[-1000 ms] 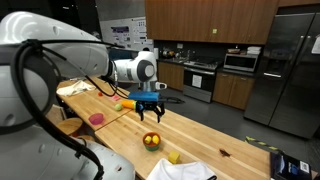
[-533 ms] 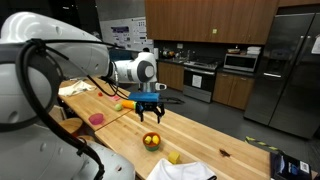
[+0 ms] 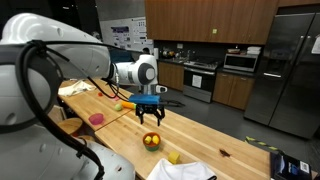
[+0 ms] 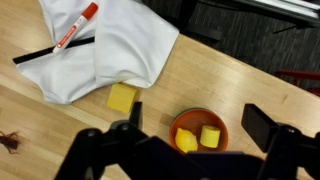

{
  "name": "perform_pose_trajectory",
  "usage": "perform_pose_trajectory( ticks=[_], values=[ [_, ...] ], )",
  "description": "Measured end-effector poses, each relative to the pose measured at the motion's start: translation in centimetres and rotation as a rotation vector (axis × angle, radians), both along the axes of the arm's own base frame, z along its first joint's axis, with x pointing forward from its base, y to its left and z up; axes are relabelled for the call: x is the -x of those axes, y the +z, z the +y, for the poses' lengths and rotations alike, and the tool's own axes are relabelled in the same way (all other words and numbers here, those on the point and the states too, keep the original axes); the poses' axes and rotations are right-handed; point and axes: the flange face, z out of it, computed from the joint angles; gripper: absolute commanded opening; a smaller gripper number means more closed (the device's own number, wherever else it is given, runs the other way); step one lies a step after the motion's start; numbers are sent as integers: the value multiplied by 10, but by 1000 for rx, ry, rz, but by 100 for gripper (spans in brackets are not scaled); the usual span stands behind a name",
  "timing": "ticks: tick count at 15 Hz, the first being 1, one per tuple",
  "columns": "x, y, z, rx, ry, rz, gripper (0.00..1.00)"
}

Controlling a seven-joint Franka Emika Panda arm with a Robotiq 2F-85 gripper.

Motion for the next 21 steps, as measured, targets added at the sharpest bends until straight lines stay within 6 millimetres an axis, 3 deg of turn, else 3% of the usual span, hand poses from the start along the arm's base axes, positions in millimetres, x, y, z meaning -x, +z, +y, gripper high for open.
perform_pose_trajectory(
  ticks=[10,16,21],
  values=[
    [37,-35,-78,-26,-201,-83,100],
    [35,-32,-134,17,-314,-177,100],
    [24,-56,-157,1,-382,-208,100]
  ],
)
